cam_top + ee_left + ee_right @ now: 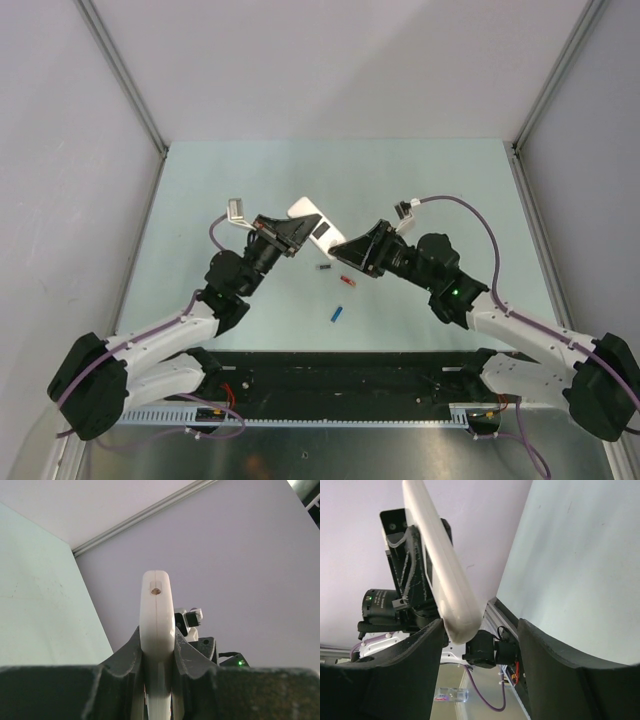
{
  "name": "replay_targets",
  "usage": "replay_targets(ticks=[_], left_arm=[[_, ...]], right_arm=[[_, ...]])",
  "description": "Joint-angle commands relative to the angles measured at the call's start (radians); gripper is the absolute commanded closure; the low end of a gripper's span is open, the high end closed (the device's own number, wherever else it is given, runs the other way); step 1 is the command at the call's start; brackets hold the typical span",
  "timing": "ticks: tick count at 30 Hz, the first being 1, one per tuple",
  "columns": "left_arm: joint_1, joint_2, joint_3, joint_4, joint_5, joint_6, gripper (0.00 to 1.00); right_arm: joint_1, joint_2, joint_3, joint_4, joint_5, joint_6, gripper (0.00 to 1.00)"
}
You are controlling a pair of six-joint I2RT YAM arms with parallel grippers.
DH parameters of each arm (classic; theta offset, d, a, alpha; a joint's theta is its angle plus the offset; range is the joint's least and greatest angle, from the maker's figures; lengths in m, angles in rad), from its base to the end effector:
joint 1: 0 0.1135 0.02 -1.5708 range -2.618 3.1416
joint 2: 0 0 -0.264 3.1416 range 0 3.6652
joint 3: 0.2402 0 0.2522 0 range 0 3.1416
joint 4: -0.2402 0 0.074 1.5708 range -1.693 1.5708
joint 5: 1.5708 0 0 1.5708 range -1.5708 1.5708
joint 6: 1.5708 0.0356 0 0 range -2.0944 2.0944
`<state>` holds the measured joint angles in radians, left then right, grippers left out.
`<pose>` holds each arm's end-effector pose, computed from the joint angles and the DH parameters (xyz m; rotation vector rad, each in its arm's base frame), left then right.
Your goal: Load the batteries into the remote control
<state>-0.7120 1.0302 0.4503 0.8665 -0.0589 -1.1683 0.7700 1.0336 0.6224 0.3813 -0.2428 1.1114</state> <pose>0.1732 -0.1467 0.2868 -0.3853 1.4057 -1.5477 0.1677 0.1746 0.2942 0.0988 1.8670 1.5894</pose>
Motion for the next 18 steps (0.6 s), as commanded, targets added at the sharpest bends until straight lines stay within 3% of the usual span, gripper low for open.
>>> replay_targets(ticks=[1,10,18], left_arm=[[-0.014,-0.035,-0.004,0.049,-0.03,0.024,1.0],[-0.03,-0.03,-0.005,0.045,-0.047,0.047,1.0],[-0.043,-0.03,-0.005,0.046,-0.05,0.064,1.0]], right_arm=[[-0.003,0.005,0.031,0.03,0.028,0.005,0.36],[0.009,-0.021,0.033,0.031,0.106,-0.035,0.47],[0.003,0.022,0.049,0.031,0.088,-0.005,0.58]])
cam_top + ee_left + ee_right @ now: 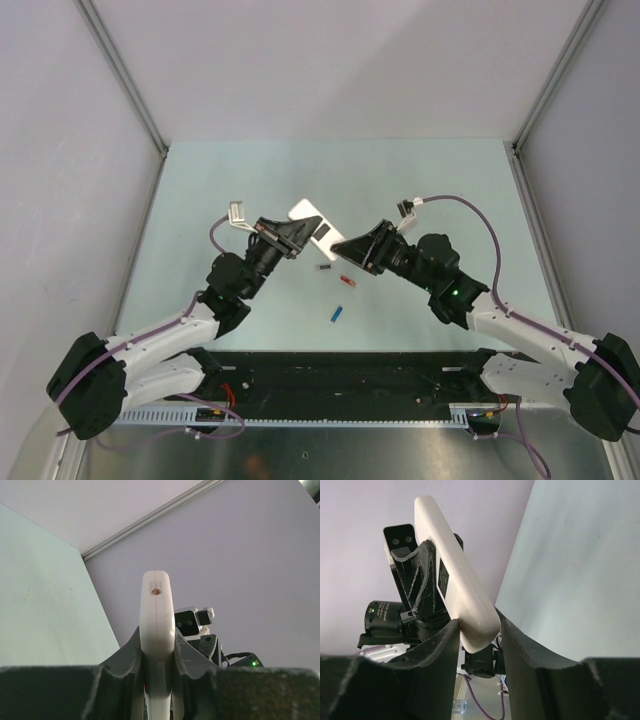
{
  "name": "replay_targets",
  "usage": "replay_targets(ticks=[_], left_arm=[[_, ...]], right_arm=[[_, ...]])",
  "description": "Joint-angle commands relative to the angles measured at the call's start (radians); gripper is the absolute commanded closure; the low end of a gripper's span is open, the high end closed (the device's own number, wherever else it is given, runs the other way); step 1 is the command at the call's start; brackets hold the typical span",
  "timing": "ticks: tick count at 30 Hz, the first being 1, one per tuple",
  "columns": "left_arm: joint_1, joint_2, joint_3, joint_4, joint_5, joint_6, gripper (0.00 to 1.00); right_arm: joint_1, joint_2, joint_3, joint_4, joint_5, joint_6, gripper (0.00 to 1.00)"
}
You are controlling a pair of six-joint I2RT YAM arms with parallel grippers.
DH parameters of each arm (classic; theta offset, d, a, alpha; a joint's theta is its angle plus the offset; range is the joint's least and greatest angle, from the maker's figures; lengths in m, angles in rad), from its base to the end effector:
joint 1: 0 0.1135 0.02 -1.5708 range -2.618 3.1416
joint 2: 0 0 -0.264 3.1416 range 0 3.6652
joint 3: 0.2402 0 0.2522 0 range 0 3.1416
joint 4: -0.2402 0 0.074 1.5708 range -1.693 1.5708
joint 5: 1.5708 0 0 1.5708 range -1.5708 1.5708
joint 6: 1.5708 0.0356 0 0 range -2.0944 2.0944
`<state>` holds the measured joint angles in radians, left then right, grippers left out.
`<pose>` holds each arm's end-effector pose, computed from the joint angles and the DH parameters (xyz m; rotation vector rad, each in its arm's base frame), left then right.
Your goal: Load the batteries into the remote control
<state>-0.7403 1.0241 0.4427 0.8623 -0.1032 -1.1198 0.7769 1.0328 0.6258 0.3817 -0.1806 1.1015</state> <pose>0.1690 -0.1494 0.2850 -0.3714 1.4059 -1.5011 0.1684 0.1745 0.2956 0.1370 1.8417 1.5460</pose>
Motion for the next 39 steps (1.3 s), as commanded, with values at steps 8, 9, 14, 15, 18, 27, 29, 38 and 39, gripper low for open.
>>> replay_targets(ticks=[8,9,14,15,18,27,29,38,39], left_arm=[[-0.016,-0.033,-0.004,0.049,-0.01,0.014,1.0],[-0.016,-0.041,-0.006,0.049,-0.018,0.012,1.0],[-0.007,-0.052,-0.012,0.049,-0.03,-0.024,1.0],[0.001,-0.05,-0.009,0.05,-0.027,-0.031,1.0],[0.022,-0.047,-0.009,0.049,-0.007,-0.064,1.0],[0.039,-0.021,0.008,0.049,0.052,-0.069,1.0],[0.039,-0.01,0.01,0.049,0.062,-0.071,1.0],[0.033,0.013,-0.01,0.049,0.045,-0.069,1.0],[0.033,0.013,-0.012,0.047,0.04,-0.071,1.0]], right_arm=[[-0.018,0.049,0.048,0.019,-0.016,0.031,0.79],[-0.018,0.047,0.048,0.017,-0.02,0.029,0.81],[-0.024,0.035,0.048,-0.02,-0.037,0.027,0.83],[-0.027,0.03,0.048,-0.026,-0.037,0.021,0.82],[-0.03,0.015,0.048,-0.046,-0.046,0.012,0.82],[-0.036,0.029,0.048,0.0,-0.109,0.02,0.66],[-0.038,0.032,0.049,0.003,-0.108,0.032,0.63],[-0.039,0.029,0.066,-0.015,-0.08,0.043,0.5],[-0.039,0.027,0.068,-0.021,-0.077,0.037,0.46]])
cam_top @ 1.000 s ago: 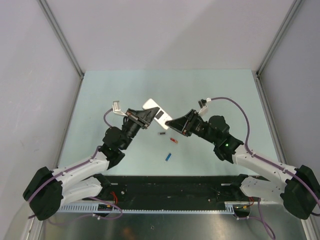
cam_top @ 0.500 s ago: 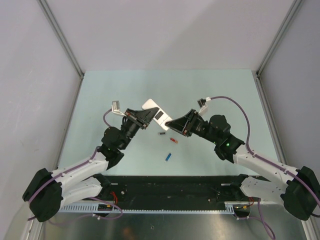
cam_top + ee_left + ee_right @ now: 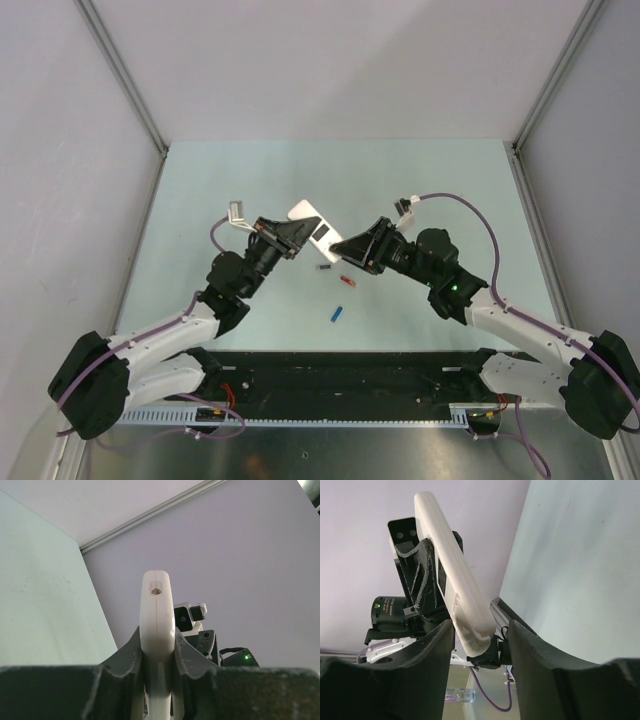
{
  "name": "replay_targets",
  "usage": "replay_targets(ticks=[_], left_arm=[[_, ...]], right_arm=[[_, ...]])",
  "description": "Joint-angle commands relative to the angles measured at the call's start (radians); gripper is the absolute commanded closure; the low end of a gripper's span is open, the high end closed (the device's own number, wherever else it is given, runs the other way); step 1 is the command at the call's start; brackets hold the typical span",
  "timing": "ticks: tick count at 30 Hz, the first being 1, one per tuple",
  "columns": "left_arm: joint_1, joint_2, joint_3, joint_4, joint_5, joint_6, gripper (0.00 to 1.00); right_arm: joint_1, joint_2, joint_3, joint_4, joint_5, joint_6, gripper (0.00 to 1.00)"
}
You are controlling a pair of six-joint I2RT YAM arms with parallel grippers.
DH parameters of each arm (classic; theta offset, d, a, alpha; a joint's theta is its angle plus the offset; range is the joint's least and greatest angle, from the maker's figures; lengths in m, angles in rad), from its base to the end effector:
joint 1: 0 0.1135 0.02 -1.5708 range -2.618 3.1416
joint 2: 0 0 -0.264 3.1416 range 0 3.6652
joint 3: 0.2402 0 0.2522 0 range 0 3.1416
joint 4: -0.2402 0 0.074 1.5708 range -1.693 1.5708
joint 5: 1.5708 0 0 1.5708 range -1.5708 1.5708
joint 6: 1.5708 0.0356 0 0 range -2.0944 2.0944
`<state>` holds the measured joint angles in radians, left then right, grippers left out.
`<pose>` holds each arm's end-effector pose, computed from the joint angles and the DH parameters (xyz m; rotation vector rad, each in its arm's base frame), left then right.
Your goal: Load the batteries into the remote control
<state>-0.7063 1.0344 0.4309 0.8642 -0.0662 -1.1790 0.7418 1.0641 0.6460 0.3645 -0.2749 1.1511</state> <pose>0.1740 -0.1453 0.2790 -0.4097 1.4279 -1.5343 0.1765 0.1748 0.2939 0.1416 1.9028 1.6078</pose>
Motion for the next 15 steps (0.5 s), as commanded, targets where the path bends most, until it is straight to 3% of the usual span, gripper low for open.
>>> replay_targets(ticks=[1,6,15], left_arm=[[-0.001,0.006,-0.003,0.047,-0.001,-0.013,1.0],[0.008,0.018,-0.001,0.047,0.005,-0.024,1.0],[0.056,0.053,-0.004,0.045,0.104,-0.059,1.0]], right_arm=[[-0.004,-0.01,0.053,-0.03,0.022,-0.016,0.43],[-0.002,-0.052,0.086,-0.143,0.045,-0.083,0.27],[0.028,-0.111,0.268,-0.533,0.107,-0.421,0.2]])
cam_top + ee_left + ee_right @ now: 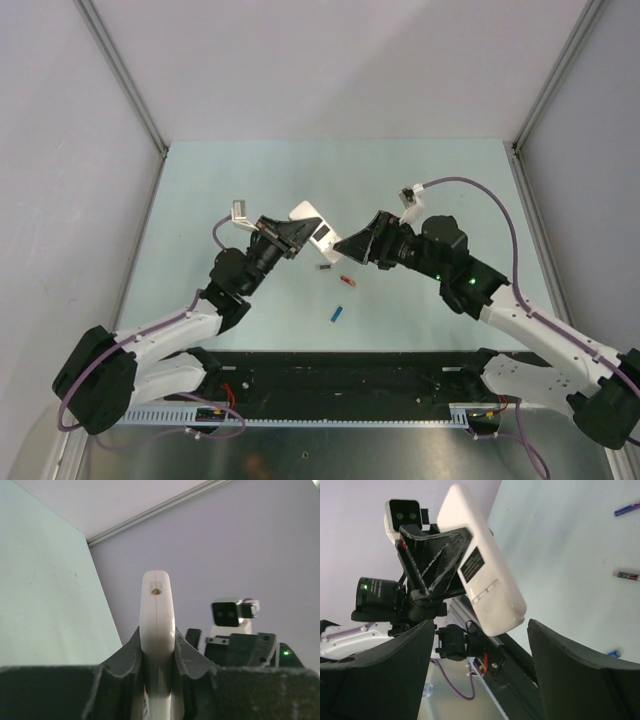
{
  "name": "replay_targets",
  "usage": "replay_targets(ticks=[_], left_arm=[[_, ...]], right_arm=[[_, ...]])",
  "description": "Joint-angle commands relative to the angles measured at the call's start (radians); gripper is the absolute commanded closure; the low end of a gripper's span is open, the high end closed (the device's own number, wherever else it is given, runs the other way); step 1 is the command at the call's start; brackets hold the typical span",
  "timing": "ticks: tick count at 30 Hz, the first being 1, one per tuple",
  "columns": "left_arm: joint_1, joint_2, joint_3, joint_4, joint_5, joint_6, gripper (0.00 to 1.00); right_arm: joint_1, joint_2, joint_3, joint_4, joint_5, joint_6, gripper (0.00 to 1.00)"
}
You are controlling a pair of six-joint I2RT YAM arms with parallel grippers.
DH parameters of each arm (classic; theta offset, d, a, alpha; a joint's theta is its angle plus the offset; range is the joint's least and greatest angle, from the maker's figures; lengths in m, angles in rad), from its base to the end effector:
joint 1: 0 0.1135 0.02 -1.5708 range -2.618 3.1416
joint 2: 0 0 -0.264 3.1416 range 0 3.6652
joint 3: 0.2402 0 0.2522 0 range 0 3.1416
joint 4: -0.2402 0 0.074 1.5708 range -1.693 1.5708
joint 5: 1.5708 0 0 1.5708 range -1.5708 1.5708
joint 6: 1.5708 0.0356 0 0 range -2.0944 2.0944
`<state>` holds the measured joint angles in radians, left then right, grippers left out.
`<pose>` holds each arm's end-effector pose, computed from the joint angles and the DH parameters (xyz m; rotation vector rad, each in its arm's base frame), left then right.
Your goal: Load the batteries into the remote control
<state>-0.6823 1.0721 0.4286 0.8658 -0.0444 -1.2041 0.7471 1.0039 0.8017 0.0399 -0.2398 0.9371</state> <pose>0.1815 -0.1454 0.2705 -0.4356 1.4669 -1.5293 0.1684 0.1675 0.3282 -0.0137 1.9606 1.3927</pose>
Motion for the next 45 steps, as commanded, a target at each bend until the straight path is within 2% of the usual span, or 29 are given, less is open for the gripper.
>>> replay_targets(ticks=[1,2,6,8,12,15,45], left_arm=[[0.039,0.022,0.001,0.042,0.11,-0.054,1.0],[0.049,0.031,0.004,0.044,0.135,-0.061,1.0],[0.075,0.086,0.027,0.042,0.248,-0.101,1.0],[0.078,0.121,0.044,0.042,0.288,-0.114,1.0],[0.078,0.167,0.071,0.041,0.34,-0.127,1.0],[0.078,0.181,0.084,0.035,0.357,-0.129,1.0],[0.078,0.164,0.104,-0.027,0.374,-0.095,1.0]], right_arm=[[0.046,-0.053,0.134,-0.3,0.107,-0.24,0.2],[0.063,-0.053,0.161,-0.348,0.144,-0.314,0.2],[0.136,-0.008,0.275,-0.532,0.328,-0.432,0.18],[0.176,0.036,0.333,-0.6,0.359,-0.454,0.17],[0.254,0.107,0.404,-0.688,0.469,-0.497,0.05],[0.291,0.154,0.433,-0.736,0.508,-0.512,0.05],[0.334,0.26,0.459,-0.695,0.502,-0.532,0.32]])
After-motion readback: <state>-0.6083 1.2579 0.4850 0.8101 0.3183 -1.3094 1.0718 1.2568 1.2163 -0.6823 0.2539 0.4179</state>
